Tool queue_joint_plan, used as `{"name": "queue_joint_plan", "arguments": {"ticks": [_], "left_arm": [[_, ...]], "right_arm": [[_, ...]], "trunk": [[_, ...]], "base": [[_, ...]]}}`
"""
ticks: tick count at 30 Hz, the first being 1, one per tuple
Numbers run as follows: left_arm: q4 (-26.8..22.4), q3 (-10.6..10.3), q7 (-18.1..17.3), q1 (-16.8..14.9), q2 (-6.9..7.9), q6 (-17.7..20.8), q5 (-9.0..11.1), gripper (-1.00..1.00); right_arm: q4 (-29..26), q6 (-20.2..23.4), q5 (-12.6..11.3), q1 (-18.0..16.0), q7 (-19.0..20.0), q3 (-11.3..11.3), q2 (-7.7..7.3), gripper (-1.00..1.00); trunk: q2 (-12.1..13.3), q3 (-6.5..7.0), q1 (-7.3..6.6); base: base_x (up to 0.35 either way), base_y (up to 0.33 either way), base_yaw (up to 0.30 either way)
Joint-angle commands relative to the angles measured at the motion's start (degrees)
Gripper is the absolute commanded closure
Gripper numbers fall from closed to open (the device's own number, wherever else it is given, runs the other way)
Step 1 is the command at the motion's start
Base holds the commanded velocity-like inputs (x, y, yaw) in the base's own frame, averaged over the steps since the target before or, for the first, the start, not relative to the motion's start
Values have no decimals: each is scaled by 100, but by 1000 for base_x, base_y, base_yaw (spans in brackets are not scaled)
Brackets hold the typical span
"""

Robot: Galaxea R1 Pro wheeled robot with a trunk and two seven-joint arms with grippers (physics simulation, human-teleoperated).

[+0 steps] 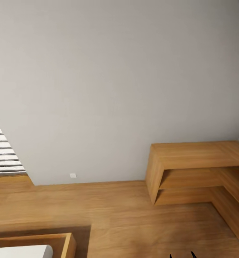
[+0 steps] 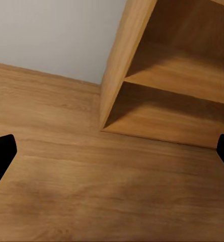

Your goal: In the bedroom, organize the workspace by keeping the computer under the desk, ensuring the monitor is on the desk, placing the keyboard on the desk next to the monitor, placing the mouse on the desk next to the keyboard, moving the folder from the swivel chair onto the desk next to the mouse, stacking the notebook on top of the folder with the pen on top of the notebook, and positioning the swivel chair next to the desk.

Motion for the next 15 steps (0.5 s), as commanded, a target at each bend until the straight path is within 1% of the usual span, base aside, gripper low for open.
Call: {"name": "queue_joint_plan", "arguments": {"ticks": [1,3,8,9,15], "left_arm": [[0,-48,36,-3,-1,-12,24,-100],[0,-45,33,-3,-1,-12,24,-100],[0,-44,33,-3,-1,-12,24,-100],[0,-48,35,-3,-1,-12,24,-100],[0,-52,36,-3,-1,-12,24,-100]], "right_arm": [[12,-11,61,-9,-51,-8,-2,-100],[12,-11,62,-9,-50,-5,-6,-100],[12,-3,62,-9,-50,-5,-7,-100],[12,100,62,-9,-50,-4,-7,-100],[12,301,62,-9,-49,-4,-1,-100]], "trunk": [[-12,-12,6],[-12,-12,6],[-12,-12,6],[-12,-12,6],[-12,-12,6]], "base": [[219,0,-259],[116,0,-262],[25,0,-264],[119,0,-265],[247,0,-265]]}}
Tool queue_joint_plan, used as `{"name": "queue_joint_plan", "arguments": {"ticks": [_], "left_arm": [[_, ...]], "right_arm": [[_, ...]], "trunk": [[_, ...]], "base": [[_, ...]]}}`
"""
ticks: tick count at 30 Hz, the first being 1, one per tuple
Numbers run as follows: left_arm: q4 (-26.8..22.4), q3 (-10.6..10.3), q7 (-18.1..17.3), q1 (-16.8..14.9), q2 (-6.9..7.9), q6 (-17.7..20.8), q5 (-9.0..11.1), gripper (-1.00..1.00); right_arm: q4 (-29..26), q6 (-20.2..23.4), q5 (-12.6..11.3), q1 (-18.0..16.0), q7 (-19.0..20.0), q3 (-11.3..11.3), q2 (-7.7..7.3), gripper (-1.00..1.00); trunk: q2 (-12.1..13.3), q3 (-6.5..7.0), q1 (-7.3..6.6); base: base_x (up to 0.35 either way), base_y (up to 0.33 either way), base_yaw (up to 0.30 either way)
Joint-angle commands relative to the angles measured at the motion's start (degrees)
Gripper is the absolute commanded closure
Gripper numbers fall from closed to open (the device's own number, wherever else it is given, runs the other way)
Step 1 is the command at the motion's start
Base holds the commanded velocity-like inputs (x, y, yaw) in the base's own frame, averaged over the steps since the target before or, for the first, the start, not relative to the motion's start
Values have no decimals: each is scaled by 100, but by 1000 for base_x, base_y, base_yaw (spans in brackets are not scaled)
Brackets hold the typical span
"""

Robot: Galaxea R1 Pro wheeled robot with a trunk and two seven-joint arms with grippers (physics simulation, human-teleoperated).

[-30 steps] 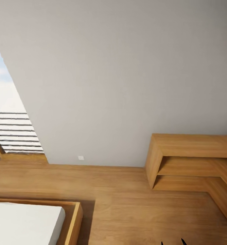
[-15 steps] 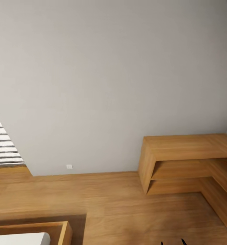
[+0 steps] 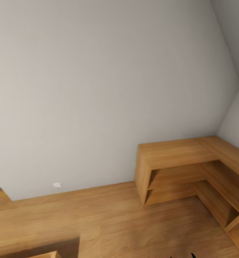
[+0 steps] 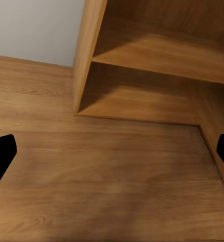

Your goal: In the bedroom, organize the workspace by keeping the computer under the desk, ensuring the monitor is on the desk, placing the keyboard on the desk next to the monitor, placing the mouse on the desk next to the keyboard, moving the folder from the swivel chair onto the desk next to the mouse, stacking the notebook on top of the folder with the pen on top of the notebook, and positioning the swivel chair next to the desk.

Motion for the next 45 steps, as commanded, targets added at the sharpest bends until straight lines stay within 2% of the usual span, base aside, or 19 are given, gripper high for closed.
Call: {"name": "queue_joint_plan", "arguments": {"ticks": [1,19,41,45], "left_arm": [[0,-50,36,-3,-1,-12,24,-100],[0,-43,36,-3,-1,-12,25,-100],[0,-41,36,-3,1,-12,24,-100],[0,-41,36,-3,5,-12,25,-100]], "right_arm": [[12,4,61,-9,-51,-8,1,-100],[12,35,61,-9,-51,0,-1,-100],[12,45,69,-9,-36,0,-8,-100],[12,72,69,-9,152,0,-13,-100]], "trunk": [[-11,-12,6],[-11,-12,6],[-11,44,6],[-11,59,6]], "base": [[303,0,-265],[293,0,-265],[18,0,-271],[0,0,-273]]}}
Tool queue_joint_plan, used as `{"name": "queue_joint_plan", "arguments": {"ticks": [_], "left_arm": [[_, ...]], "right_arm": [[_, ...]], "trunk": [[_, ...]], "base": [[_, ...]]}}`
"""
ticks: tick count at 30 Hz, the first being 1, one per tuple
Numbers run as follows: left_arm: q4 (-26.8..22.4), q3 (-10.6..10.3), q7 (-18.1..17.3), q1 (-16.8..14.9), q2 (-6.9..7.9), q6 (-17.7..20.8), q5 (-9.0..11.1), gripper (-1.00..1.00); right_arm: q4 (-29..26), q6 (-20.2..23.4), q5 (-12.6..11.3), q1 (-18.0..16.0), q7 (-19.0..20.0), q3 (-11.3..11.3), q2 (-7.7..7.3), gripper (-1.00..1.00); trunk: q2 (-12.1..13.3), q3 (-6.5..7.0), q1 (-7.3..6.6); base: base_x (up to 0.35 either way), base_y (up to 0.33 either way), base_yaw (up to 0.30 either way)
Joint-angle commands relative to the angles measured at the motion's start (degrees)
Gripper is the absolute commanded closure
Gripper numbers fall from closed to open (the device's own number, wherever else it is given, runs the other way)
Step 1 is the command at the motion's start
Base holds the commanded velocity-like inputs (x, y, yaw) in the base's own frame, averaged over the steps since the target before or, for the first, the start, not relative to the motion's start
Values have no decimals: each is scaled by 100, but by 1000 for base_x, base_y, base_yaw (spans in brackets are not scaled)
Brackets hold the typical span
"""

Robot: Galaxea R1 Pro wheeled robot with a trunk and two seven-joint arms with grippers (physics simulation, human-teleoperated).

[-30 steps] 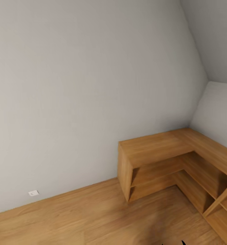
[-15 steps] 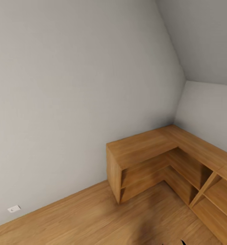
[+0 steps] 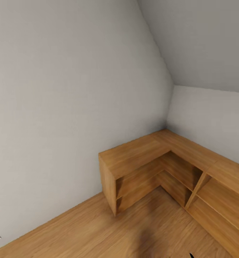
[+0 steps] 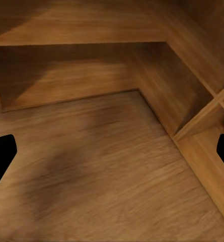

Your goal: In the bedroom, organize the workspace by keeping the computer under the desk, ensuring the monitor is on the desk, placing the keyboard on the desk next to the monitor, placing the mouse on the desk next to the keyboard, moving the folder from the swivel chair onto the desk next to the mouse, stacking the notebook on top of the folder with the pen on top of the notebook, and positioning the swivel chair next to the desk.

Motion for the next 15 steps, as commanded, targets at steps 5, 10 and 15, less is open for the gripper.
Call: {"name": "queue_joint_plan", "arguments": {"ticks": [5,10,15], "left_arm": [[0,-50,36,-3,0,-6,23,-100],[0,-50,36,-3,2,-4,23,-100],[0,-51,36,-3,2,-4,26,-100]], "right_arm": [[-5,386,47,-9,538,-17,-9,-100],[-12,497,48,-9,685,-14,-11,-100],[-14,523,49,-9,723,-12,-11,-100]], "trunk": [[-12,10,4],[-12,36,4],[-12,63,4]], "base": [[0,0,-268],[0,0,-262],[0,0,-260]]}}
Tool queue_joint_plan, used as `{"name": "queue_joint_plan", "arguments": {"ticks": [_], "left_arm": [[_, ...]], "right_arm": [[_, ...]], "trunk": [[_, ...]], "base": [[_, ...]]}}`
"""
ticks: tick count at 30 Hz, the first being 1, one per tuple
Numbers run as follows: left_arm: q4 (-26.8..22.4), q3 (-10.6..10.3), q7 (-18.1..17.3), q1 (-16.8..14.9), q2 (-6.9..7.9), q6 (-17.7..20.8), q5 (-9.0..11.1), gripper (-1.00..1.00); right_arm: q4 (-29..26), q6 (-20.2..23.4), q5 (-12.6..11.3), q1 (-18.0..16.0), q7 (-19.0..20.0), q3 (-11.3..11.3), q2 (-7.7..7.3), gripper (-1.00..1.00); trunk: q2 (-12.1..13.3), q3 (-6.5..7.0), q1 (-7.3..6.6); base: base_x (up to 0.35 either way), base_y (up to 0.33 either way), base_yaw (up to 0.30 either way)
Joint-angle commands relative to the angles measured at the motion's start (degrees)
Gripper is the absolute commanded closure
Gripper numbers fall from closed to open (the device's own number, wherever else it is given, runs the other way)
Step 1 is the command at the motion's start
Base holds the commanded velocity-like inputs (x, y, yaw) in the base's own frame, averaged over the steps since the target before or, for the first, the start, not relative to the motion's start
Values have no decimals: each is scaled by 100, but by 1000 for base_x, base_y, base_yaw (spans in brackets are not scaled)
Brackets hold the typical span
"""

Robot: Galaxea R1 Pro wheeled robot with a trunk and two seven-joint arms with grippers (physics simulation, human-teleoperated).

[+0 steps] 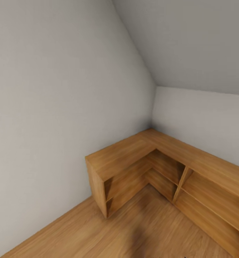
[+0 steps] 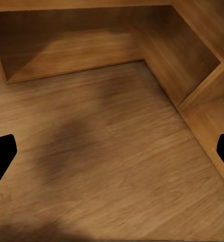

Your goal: In the bedroom, organize the workspace by keeping the computer under the desk, ensuring the monitor is on the desk, placing the keyboard on the desk next to the monitor, placing the mouse on the desk next to the keyboard, moving the folder from the swivel chair onto the desk next to the mouse, stacking the notebook on top of the folder with the pen on top of the notebook, and positioning the swivel chair next to the desk.

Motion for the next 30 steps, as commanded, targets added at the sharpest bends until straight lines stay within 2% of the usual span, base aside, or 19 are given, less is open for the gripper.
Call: {"name": "queue_joint_plan", "arguments": {"ticks": [1,9,17,23,30], "left_arm": [[0,-49,36,-3,-1,-12,23,-100],[0,-52,36,-3,0,-12,25,-100],[0,-56,36,-3,-2,-12,26,-100],[0,-61,36,-3,-1,-12,29,-100],[0,-66,36,-3,-3,-12,28,-100]], "right_arm": [[11,-1,60,-8,-40,-8,0,-100],[17,100,61,-8,-25,-7,0,-100],[5,669,61,-8,-7,0,7,-100],[5,718,61,-8,0,2,8,-100],[7,730,61,-8,4,2,8,-100]], "trunk": [[-12,-7,4],[-12,36,4],[-12,80,4],[-12,113,4],[-12,151,4]], "base": [[0,0,-260],[0,0,-260],[0,0,-259],[14,0,-259],[219,0,-259]]}}
